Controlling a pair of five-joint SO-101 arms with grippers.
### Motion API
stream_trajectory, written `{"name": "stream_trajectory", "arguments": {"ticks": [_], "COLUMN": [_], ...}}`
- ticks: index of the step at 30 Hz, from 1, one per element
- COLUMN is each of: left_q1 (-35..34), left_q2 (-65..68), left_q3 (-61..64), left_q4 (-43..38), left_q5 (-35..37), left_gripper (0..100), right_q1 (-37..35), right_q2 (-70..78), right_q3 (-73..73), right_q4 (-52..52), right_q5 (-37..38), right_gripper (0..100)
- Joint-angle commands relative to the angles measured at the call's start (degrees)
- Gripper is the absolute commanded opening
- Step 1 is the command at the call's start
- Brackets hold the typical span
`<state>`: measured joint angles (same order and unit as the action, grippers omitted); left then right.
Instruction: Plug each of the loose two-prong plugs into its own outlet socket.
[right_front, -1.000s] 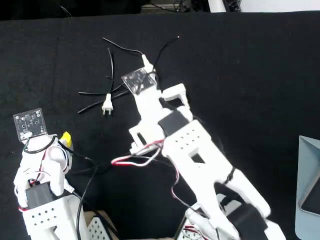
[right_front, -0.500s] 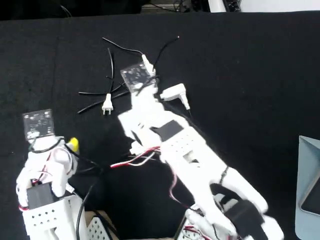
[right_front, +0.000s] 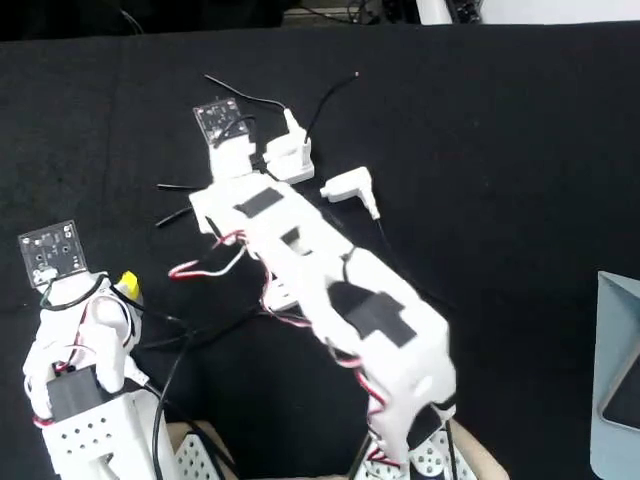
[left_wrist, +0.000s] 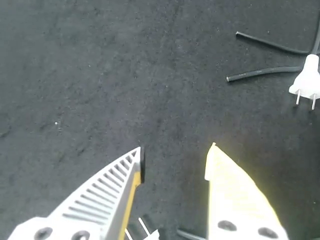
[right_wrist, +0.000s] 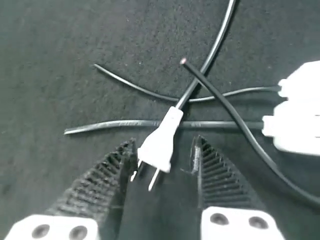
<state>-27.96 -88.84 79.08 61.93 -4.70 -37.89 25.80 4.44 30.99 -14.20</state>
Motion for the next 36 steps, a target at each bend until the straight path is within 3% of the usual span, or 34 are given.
{"name": "stream_trajectory", "arguments": {"ticks": [1, 11, 15, 21, 29, 36], "left_q1": [-0.4, -0.2, -0.2, -0.2, -0.3, -0.7], "left_q2": [-0.7, -0.7, -0.7, -0.7, -0.7, -0.7], "left_q3": [0.1, 0.6, 0.7, 0.7, 1.2, 1.1], "left_q4": [-1.1, -1.1, -1.1, -1.1, -1.9, -1.9], "left_q5": [0.5, 0.4, 0.4, 0.4, 0.4, 0.4], "left_gripper": [21, 21, 21, 21, 21, 21], "right_q1": [-0.5, -0.4, -0.4, -0.4, -0.5, 1.9], "right_q2": [5.3, 21.5, 24.7, 24.9, 25.0, 20.3], "right_q3": [-10.7, -35.3, -45.1, -56.5, -70.2, -63.3], "right_q4": [2.8, 22.0, 31.7, 47.2, 70.1, 70.2], "right_q5": [-1.3, -4.7, -5.0, -4.6, 1.5, 1.6], "right_gripper": [17.7, 16.8, 1.0, 1.1, 1.1, 1.1]}}
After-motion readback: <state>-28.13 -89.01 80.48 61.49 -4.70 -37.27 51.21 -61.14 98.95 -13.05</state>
